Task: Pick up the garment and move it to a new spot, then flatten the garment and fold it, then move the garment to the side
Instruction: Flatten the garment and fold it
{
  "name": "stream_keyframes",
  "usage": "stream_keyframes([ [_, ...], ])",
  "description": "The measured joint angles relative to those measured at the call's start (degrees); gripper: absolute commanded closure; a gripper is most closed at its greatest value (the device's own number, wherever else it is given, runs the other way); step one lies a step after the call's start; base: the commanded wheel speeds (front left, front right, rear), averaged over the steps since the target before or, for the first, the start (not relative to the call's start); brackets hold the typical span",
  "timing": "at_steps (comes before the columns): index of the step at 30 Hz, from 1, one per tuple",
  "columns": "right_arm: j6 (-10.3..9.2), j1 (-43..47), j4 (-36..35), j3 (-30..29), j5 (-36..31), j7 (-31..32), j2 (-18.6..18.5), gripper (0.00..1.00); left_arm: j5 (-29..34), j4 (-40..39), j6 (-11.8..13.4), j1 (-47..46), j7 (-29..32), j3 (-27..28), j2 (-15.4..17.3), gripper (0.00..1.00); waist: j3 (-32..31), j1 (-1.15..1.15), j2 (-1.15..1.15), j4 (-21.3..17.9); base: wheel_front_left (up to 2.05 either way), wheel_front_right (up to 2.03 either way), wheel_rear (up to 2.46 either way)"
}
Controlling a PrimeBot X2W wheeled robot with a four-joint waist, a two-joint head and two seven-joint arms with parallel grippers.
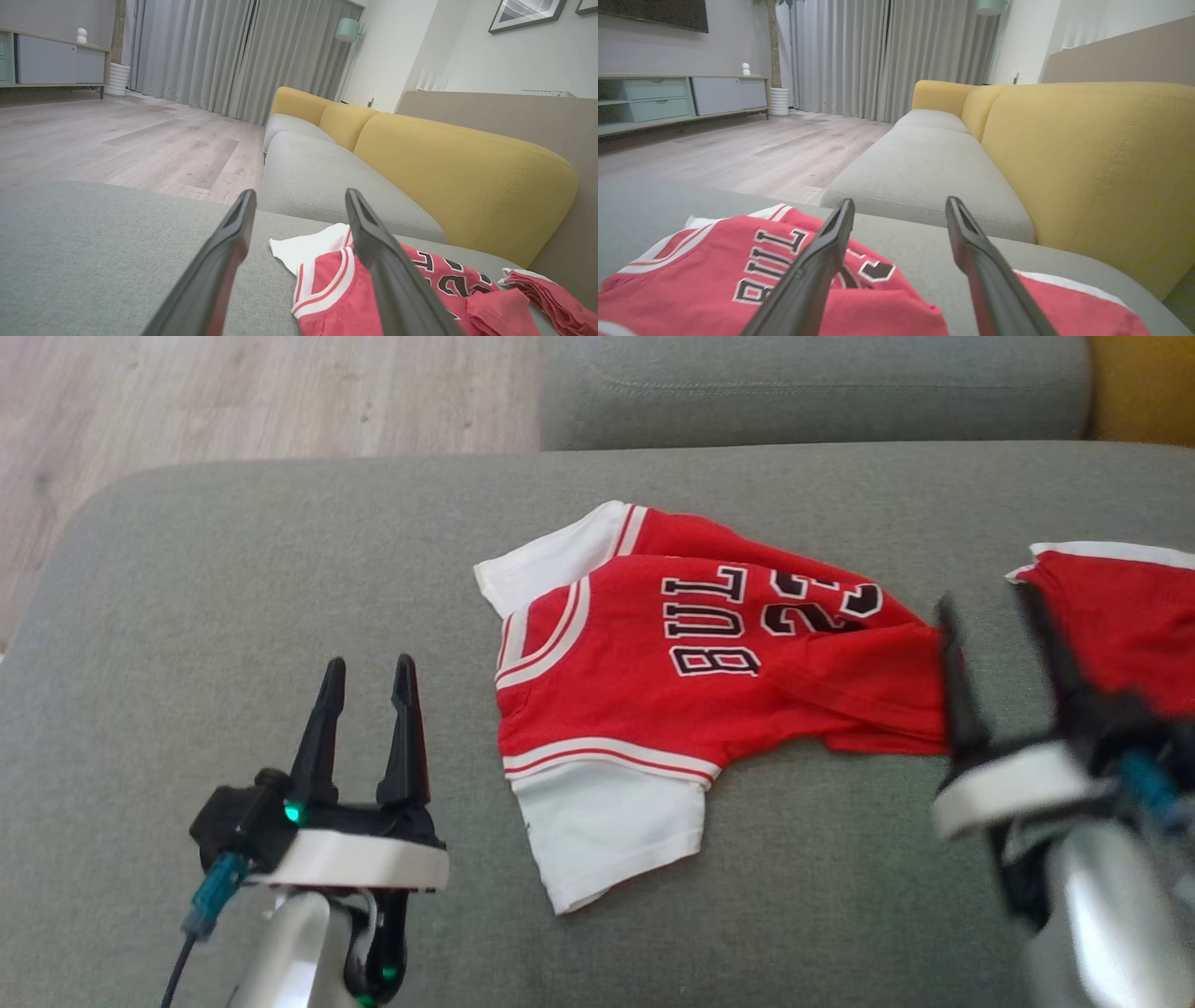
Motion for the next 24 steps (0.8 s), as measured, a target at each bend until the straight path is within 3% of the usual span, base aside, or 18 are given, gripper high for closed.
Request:
stream_keyframes([
  [4,0.00,6.4,-1.4,2.4,0.1,-3.0,2.1,0.00,0.0,0.0,0.0,1.2,0.0,-0.1,0.0,0.00,-0.7,0.00,0.00,-1.1,0.00,0.00,0.00],
  [10,0.00,11.3,-1.3,4.1,3.0,-4.5,2.5,0.00,0.0,0.0,0.0,2.2,0.0,-0.6,0.0,0.00,-1.0,0.00,0.00,-2.1,0.00,0.00,0.00],
  [16,0.00,10.6,-1.2,4.7,2.6,-4.5,2.5,0.00,0.0,0.0,0.0,2.2,0.0,-0.7,0.0,0.00,-0.7,0.00,0.00,-2.2,0.00,0.00,0.00],
  [24,0.00,3.6,3.7,7.7,-5.6,1.3,2.5,0.00,-0.2,0.0,0.0,1.9,0.0,-2.2,0.0,0.00,1.3,0.01,0.00,0.0,0.00,0.00,0.00],
])
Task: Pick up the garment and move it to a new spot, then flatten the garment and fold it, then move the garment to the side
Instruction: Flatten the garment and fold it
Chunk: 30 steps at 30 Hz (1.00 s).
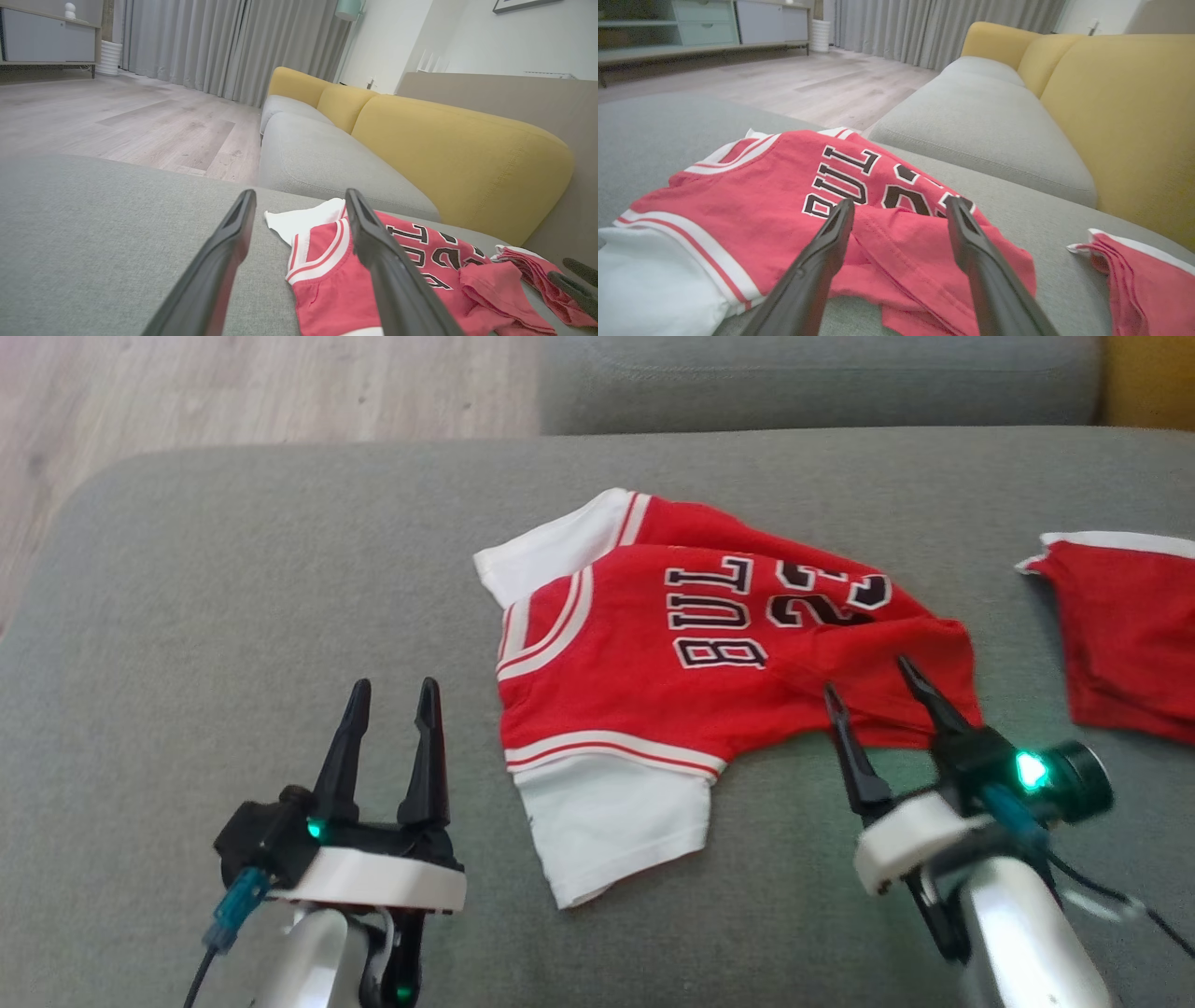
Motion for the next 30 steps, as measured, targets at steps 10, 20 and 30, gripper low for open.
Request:
stream_keyframes([
  [10,0.00,-8.5,11.4,1.0,-10.9,4.4,0.0,0.00,-1.5,0.6,0.0,-2.6,0.0,-2.0,0.0,0.00,3.0,0.01,0.00,4.5,0.00,0.00,0.00],
  [20,0.00,-12.8,18.1,-4.0,-16.6,4.5,-0.1,0.00,-1.9,0.8,0.0,-3.4,0.0,-2.9,0.0,0.00,4.7,0.00,0.00,7.6,0.00,0.00,0.00],
  [30,0.00,-12.6,17.5,-5.0,-14.4,1.8,-0.1,1.00,-1.6,0.9,0.0,-3.3,0.0,-1.1,0.0,0.00,3.5,0.00,0.00,4.2,0.00,0.00,0.00],
])
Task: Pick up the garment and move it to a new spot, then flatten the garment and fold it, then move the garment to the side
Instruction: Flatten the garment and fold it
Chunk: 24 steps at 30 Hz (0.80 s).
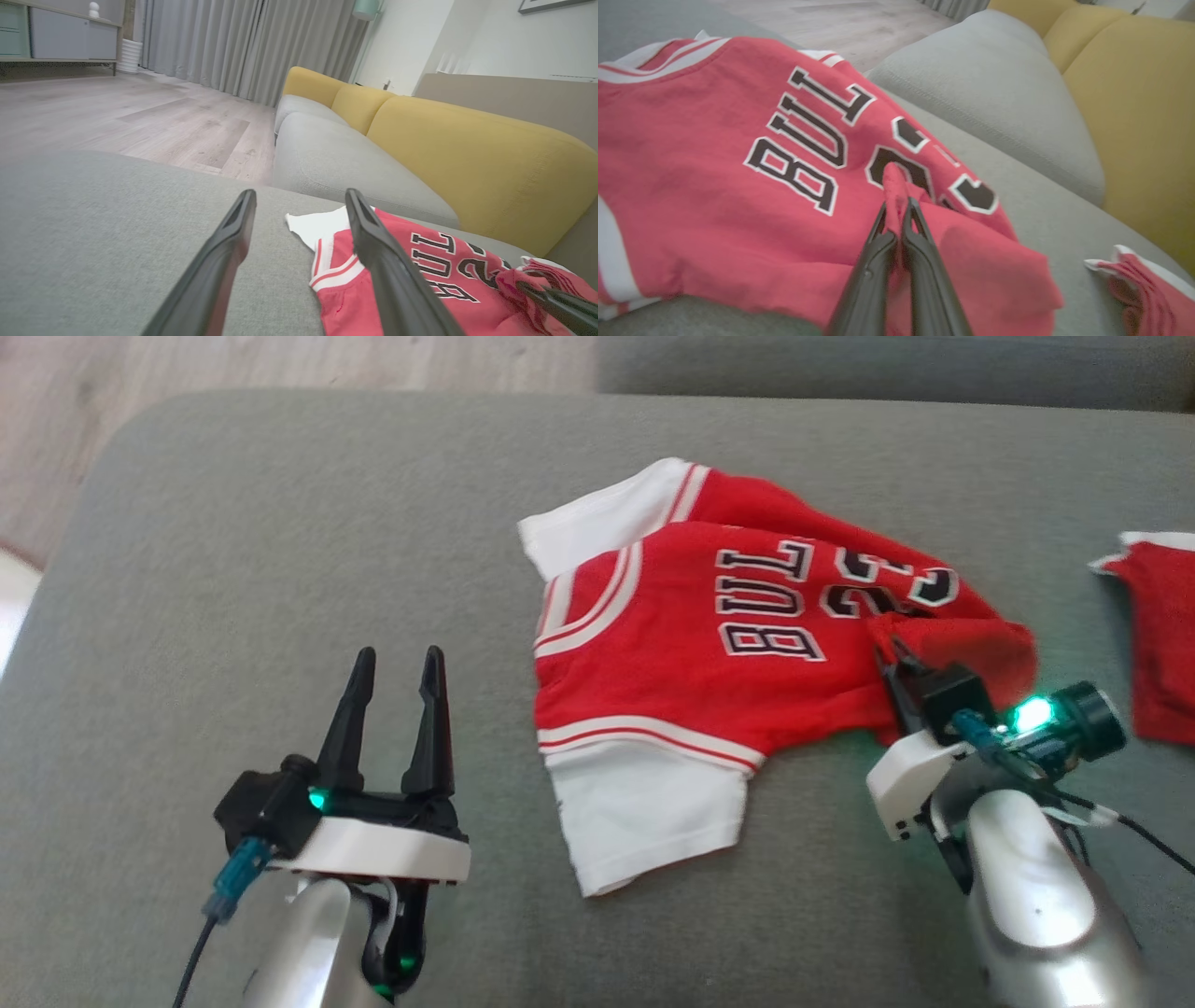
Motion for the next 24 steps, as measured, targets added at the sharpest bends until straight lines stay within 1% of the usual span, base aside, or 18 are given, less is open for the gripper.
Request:
stream_keyframes([
  [3,0.00,1.8,-3.3,-1.3,0.5,-0.1,0.0,1.00,0.3,0.0,0.0,0.2,0.0,0.5,0.0,0.00,-1.2,0.00,0.00,-1.9,0.00,0.00,0.00],
  [6,0.00,6.2,-6.8,-1.9,2.1,0.4,-0.8,1.00,0.3,-0.2,0.0,0.6,0.0,0.9,0.0,0.00,-2.6,0.00,0.00,-3.9,0.00,0.00,0.00],
  [11,0.00,14.4,-13.2,-1.7,7.5,4.7,-5.1,1.00,0.3,-0.8,0.1,2.3,0.0,1.2,0.0,0.00,-4.7,-0.01,0.00,-7.3,0.00,0.00,0.00],
  [15,0.00,17.3,-18.5,-2.1,11.0,8.8,-9.0,1.00,0.3,-1.2,0.4,2.5,0.0,1.2,0.0,0.00,-5.7,-0.01,0.00,-9.4,0.00,0.00,0.00],
  [18,0.00,18.3,-21.2,-3.4,12.6,11.0,-10.5,1.00,0.3,-1.3,0.5,2.5,0.0,1.1,0.0,0.00,-5.9,-0.01,0.00,-9.9,0.00,0.00,0.00],
  [20,0.00,18.6,-21.5,-3.9,12.8,11.7,-10.8,1.00,0.3,-1.2,0.5,2.5,0.0,1.1,0.0,0.00,-5.9,-0.01,0.00,-10.0,0.00,0.00,0.00],
  [21,0.00,18.9,-21.6,-4.5,13.1,12.2,-10.9,0.82,0.3,-1.2,0.5,2.5,0.0,1.1,0.0,0.00,-6.0,-0.01,0.00,-9.9,0.00,0.00,0.00],
  [22,0.00,19.2,-21.9,-5.0,13.3,12.5,-11.0,0.00,0.3,-1.2,0.5,2.5,0.0,1.0,0.0,0.00,-6.0,-0.01,0.00,-9.9,0.00,0.00,0.00],
  [24,0.00,19.7,-22.5,-5.4,14.0,12.7,-10.9,0.00,0.3,-1.1,0.5,2.5,0.0,0.9,0.0,0.00,-6.2,0.00,0.00,-9.7,0.00,0.00,0.00],
])
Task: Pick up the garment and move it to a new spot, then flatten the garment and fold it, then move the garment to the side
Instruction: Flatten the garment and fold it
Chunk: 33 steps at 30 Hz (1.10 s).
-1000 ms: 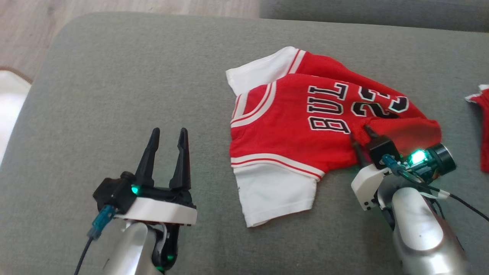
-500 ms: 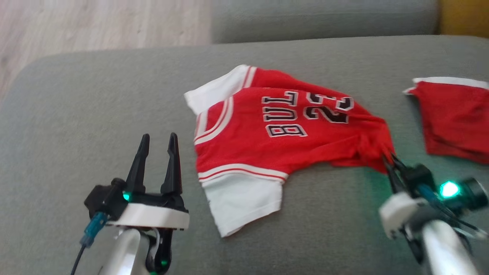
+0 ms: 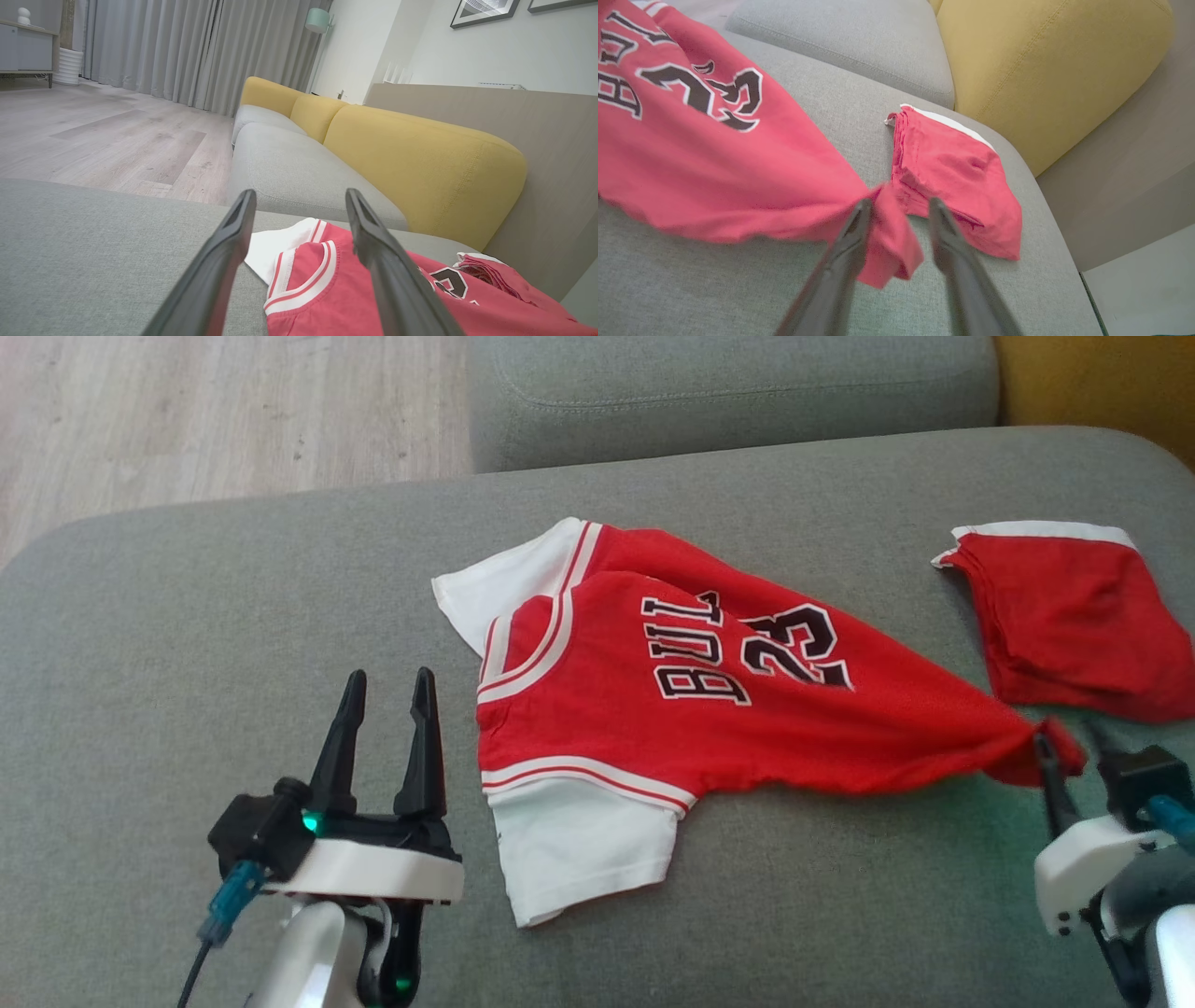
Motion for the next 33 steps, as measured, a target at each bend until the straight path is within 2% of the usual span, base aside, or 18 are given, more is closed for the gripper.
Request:
stream_keyframes([
  [5,0.00,0.1,-2.5,-1.9,0.1,-0.5,1.8,0.00,0.0,0.1,0.0,0.0,0.0,0.0,0.0,0.00,-0.4,0.00,0.00,0.4,0.00,0.00,0.00],
  [9,0.00,-0.1,-6.1,-3.4,1.1,-4.6,4.9,0.00,0.0,0.2,-0.1,0.0,0.0,0.2,0.0,0.00,-0.6,0.00,0.00,0.7,0.00,0.00,0.00],
  [13,0.00,-0.6,-8.7,-2.3,3.5,-10.2,8.0,0.00,0.5,0.2,-0.1,0.1,0.0,0.3,0.0,0.00,-0.7,0.00,0.00,1.0,0.00,0.00,0.00],
  [17,0.00,-0.4,-8.2,0.6,6.1,-12.9,9.8,0.00,0.6,0.2,-0.3,0.1,0.0,0.3,0.0,0.00,-0.5,0.00,0.00,1.5,0.00,0.00,0.00],
  [29,0.00,-0.5,-5.5,1.2,7.2,-15.8,11.1,0.00,1.5,1.1,-0.5,0.0,0.0,0.0,0.0,0.00,1.5,0.01,0.00,3.2,0.00,0.00,0.00],
  [32,0.00,-0.9,-5.2,1.3,7.1,-16.0,11.2,0.00,1.5,3.4,-0.6,-0.3,0.6,-1.9,0.0,0.00,2.1,0.00,0.00,3.2,0.00,0.00,0.00],
  [33,0.00,-1.4,-5.2,1.4,7.1,-16.0,11.2,0.00,1.5,5.7,-1.0,-0.7,2.8,-3.8,0.0,0.00,2.4,0.01,0.00,2.9,0.00,0.00,0.00],
])
